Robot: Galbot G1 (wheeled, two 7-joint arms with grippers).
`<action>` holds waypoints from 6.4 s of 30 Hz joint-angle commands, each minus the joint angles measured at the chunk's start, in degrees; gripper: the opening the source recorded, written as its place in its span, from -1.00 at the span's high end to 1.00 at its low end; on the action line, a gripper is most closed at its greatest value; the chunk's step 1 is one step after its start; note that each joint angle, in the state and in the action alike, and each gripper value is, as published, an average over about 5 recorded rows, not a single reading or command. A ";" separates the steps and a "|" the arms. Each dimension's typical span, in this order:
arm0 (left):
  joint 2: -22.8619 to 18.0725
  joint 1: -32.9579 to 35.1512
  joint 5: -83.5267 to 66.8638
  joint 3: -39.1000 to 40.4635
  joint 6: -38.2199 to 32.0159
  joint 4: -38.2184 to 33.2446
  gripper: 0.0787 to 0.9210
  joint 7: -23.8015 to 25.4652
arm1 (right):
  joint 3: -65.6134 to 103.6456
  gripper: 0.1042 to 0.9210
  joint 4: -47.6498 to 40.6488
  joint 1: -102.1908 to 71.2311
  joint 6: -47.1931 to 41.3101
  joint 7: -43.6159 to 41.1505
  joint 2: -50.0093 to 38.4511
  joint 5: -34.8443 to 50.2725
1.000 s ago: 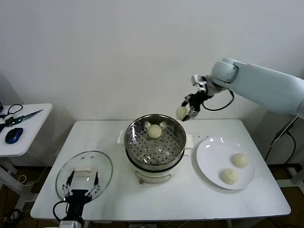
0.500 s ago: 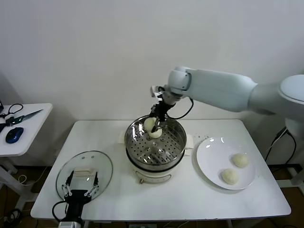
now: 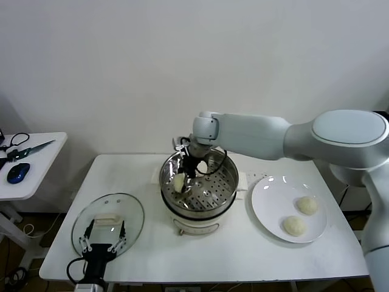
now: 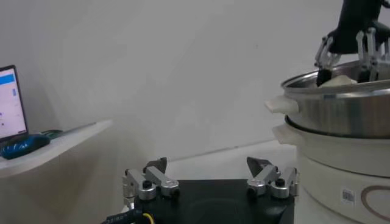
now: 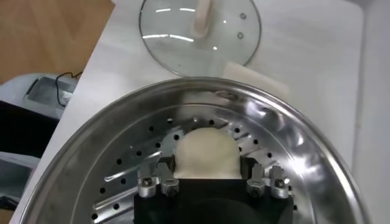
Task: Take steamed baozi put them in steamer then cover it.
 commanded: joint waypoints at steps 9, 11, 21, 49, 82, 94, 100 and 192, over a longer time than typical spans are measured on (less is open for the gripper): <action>0.33 0.26 -0.88 -0.36 -0.20 -0.07 -0.77 0.16 | -0.24 -0.75 1.19 0.58 -1.09 0.58 -0.16 -0.30; 0.33 0.36 -0.90 -0.36 -0.20 -0.12 -0.77 0.13 | 0.30 -0.76 2.43 1.72 -1.00 0.17 -1.74 -0.97; 0.26 0.63 -1.62 -0.50 0.40 -1.35 -0.77 0.21 | 2.55 -0.76 12.97 11.89 0.54 -3.96 -19.71 -3.48; -0.09 0.78 -0.75 -1.60 1.01 -1.56 -0.77 0.24 | 12.77 -0.76 22.79 -15.62 7.05 -7.40 -59.82 -38.04; -0.57 1.48 0.22 -2.37 0.82 -0.76 -0.77 0.11 | 22.60 -0.70 10.88 -26.46 7.95 -7.46 -46.35 -40.93; -0.64 1.86 0.23 -2.56 0.64 -0.79 -0.77 0.00 | 19.65 -0.41 11.34 -22.21 9.19 -8.14 -46.28 -39.99; -0.45 2.20 0.07 -2.64 0.61 -0.92 -0.77 0.00 | 14.87 -0.39 12.40 -11.78 17.22 -10.02 -45.62 -40.06; -0.13 4.41 -0.07 -2.60 1.67 -2.31 -0.77 0.96 | 3.40 -0.76 11.99 6.56 7.66 -6.09 -45.61 -20.70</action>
